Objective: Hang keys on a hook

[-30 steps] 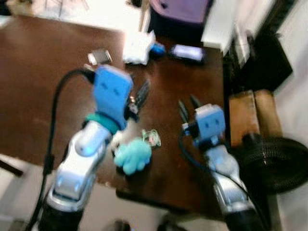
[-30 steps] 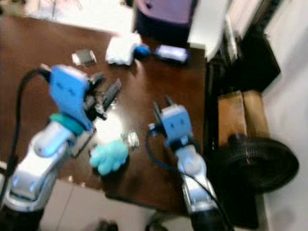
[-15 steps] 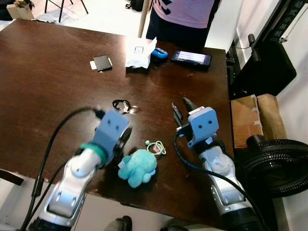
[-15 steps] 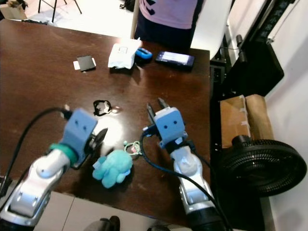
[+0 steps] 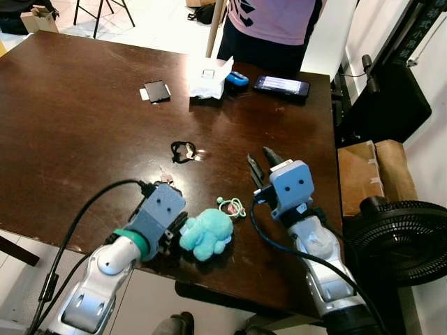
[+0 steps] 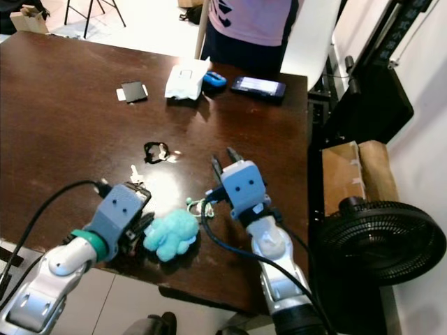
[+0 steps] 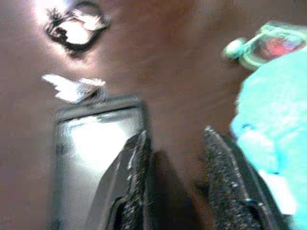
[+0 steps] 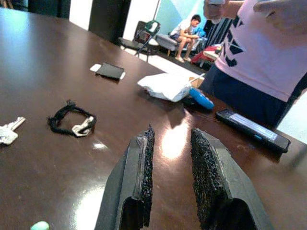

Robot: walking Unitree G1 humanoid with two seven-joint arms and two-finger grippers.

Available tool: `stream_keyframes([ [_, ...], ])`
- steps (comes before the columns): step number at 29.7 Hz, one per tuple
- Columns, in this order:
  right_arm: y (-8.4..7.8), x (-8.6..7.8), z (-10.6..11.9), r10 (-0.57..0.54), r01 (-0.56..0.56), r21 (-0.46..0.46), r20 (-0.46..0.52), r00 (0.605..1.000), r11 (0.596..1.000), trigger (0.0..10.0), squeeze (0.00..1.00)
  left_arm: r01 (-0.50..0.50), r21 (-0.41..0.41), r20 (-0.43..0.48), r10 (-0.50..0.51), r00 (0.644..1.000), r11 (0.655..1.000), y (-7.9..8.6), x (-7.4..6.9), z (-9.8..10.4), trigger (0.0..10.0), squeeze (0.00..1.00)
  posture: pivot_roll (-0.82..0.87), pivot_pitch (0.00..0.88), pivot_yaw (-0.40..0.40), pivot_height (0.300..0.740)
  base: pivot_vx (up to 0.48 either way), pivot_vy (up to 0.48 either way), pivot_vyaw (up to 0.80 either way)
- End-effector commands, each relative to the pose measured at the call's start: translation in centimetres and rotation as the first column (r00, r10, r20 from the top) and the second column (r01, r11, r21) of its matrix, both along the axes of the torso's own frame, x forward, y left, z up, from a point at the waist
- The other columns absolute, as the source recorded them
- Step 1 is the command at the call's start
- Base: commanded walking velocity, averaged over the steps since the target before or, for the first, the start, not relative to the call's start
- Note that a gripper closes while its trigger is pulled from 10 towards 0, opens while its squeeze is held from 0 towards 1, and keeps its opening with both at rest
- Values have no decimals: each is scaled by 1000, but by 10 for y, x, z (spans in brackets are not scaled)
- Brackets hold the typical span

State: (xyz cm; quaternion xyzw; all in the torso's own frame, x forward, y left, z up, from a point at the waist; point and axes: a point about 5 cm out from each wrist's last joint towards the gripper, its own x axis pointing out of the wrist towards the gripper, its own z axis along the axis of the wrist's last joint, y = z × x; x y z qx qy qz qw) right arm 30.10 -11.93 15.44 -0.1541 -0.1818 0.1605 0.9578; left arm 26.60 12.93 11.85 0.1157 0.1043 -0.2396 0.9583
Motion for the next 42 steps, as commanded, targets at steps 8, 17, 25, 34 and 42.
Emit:
stream_keyframes([
  [8, -1, -3, -13, -3, 3, -1, -52, 999, 1000, 10000, 0, -202, -115, -55, 197, 979, 973, 17, 15, 7, 10000, 1000, 55, 110, 64, 740, 0, 0, 0],
  [17, 0, -2, -15, -4, 5, 4, -62, 998, 1000, 10000, 0, -467, -146, -172, 443, 880, 872, 40, 35, -1, 10000, 0, 59, 113, 67, 740, 0, 0, 0],
  [25, -1, -2, -17, -8, 8, 5, -71, 997, 1000, 10000, 0, -503, -157, -191, 473, 860, 850, 40, 41, -1, 10000, 0, 57, 116, 69, 740, 0, 0, 0],
  [34, 0, -1, -19, -6, 7, 5, -79, 997, 1000, 10000, 0, -422, -222, -140, 400, 906, 879, 13, 59, 11, 10000, 0, 57, 121, 63, 740, 0, 0, 0],
  [42, -2, -2, -25, -16, 16, 2, -99, 995, 1000, 10000, 0, -243, -82, 111, 251, 962, 967, -14, 77, 37, 10000, 0, 40, 121, 72, 740, 0, 0, 0],
])
